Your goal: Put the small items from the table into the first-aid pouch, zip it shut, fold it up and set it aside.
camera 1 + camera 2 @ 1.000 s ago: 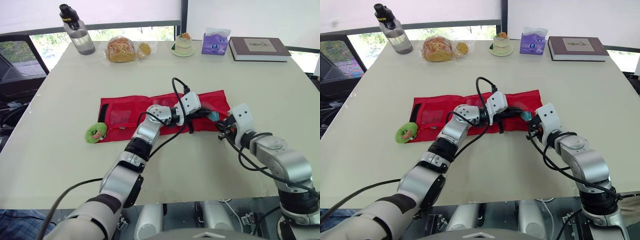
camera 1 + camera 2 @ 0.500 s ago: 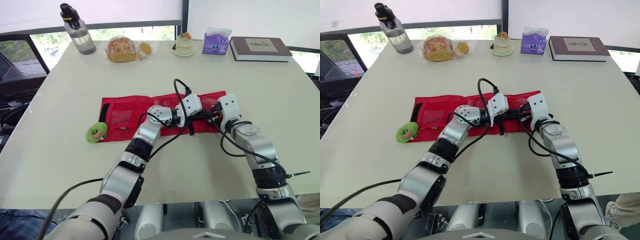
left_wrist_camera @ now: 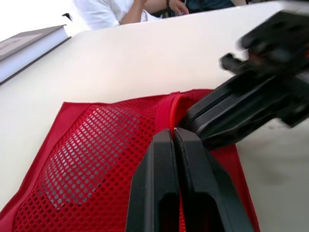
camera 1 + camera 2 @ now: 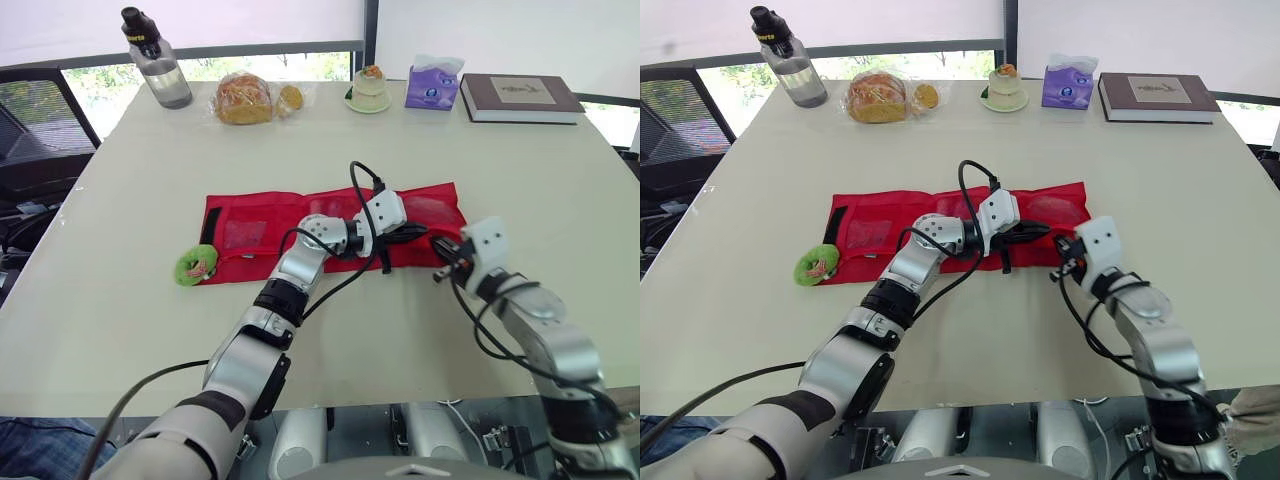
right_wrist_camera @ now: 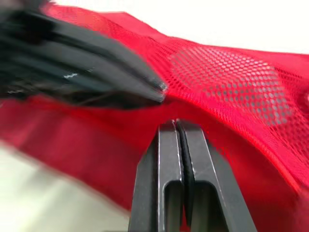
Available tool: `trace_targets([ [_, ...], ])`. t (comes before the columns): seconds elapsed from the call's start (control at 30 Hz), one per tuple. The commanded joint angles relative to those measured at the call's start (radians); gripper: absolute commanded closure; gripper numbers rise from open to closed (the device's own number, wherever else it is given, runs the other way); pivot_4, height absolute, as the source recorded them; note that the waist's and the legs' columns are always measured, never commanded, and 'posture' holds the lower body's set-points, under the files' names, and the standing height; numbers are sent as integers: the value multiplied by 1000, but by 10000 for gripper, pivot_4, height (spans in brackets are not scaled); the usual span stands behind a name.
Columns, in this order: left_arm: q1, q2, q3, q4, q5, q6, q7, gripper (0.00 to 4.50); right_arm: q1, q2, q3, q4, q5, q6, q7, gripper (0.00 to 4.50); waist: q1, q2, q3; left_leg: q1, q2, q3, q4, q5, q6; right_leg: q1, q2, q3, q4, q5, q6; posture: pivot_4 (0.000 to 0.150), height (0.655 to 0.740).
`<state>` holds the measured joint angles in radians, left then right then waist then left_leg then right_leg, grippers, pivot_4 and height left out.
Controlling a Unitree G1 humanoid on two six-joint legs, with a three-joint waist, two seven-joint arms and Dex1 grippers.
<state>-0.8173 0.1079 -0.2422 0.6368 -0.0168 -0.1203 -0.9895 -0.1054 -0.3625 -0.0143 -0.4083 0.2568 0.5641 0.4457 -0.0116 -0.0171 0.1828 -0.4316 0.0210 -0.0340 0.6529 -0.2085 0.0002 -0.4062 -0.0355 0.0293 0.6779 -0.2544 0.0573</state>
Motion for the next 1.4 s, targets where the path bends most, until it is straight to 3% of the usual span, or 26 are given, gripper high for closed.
trace_targets([
  [0.03,-24,-21,6,-31,-42,23,-31,45000,102,-57,-109,-153,132,-11,105,44517,-2,0,0,0,0,0,0,0,0,0,0,0,0,0,0,1500,7400],
  [0.07,-26,-24,4,-32,-47,31,-43,45000,134,-72,-138,-177,158,-9,121,44517,1,1,0,0,0,0,0,0,0,0,0,1,0,0,0,1500,7400],
  [0.2,-43,-31,7,-27,-47,46,-40,31267,184,-122,-224,-178,187,2,115,45000,-5,1,0,1,0,0,0,0,0,0,0,0,0,0,0,1500,7400],
  [0.27,-35,-21,12,-60,-59,59,-55,21887,175,-121,-242,-153,199,31,89,39920,-6,1,0,2,0,0,1,0,0,1,1,1,1,0,1,1500,7400],
  [0.3,-27,-12,14,-84,-65,68,-65,19283,166,-113,-248,-138,203,49,68,38622,-6,1,0,2,0,0,1,0,0,1,1,1,1,0,1,1500,7400],
  [0.43,34,44,12,-233,-103,132,-114,1248,145,-95,-254,-93,221,67,38,20244,-7,1,0,2,1,0,-1,0,0,1,2,1,1,0,0,1500,7400],
  [0.5,85,103,24,-353,-145,203,-151,0,119,-85,-245,-59,229,83,27,14116,-9,1,0,2,1,0,-1,0,0,1,2,2,0,0,0,1500,7400],
  [0.57,144,180,45,-478,-186,274,-180,0,79,-69,-230,-4,210,67,5,4262,-7,2,-1,2,1,1,-1,0,0,0,2,3,0,0,0,1500,7400],
  [0.63,205,272,88,-573,-232,339,-205,0,40,-59,-210,37,222,94,2,188,-16,2,-1,2,1,1,-1,0,0,1,2,3,1,0,0,1500,7400],
  [0.93,388,538,232,-810,-360,457,-237,0,-24,-45,-153,125,246,194,-2,188,-8,2,-1,2,1,2,-1,0,0,0,1,6,0,0,0,1500,7400],
  [1.03,427,590,285,-870,-403,486,-223,0,-40,-40,-147,127,258,196,9,8218,-6,2,-1,3,1,2,-1,0,0,0,2,7,0,0,0,1500,7400],
  [1.17,474,633,367,-959,-487,535,-205,0,-39,-44,-155,117,265,197,15,29138,-6,2,-1,3,2,2,-1,0,0,0,2,6,0,0,-1,1500,7400],
  [1.3,499,658,387,-1006,-539,557,-209,0,-20,-60,-174,96,267,199,9,44684,-5,2,-1,3,2,3,-1,0,0,0,2,7,0,0,0,1500,7400],
  [1.4,506,677,392,-1012,-556,558,-210,0,-1,-86,-212,79,276,205,4,44684,-2,2,-1,3,2,3,-1,0,0,0,2,7,0,0,0,1500,7400],
])
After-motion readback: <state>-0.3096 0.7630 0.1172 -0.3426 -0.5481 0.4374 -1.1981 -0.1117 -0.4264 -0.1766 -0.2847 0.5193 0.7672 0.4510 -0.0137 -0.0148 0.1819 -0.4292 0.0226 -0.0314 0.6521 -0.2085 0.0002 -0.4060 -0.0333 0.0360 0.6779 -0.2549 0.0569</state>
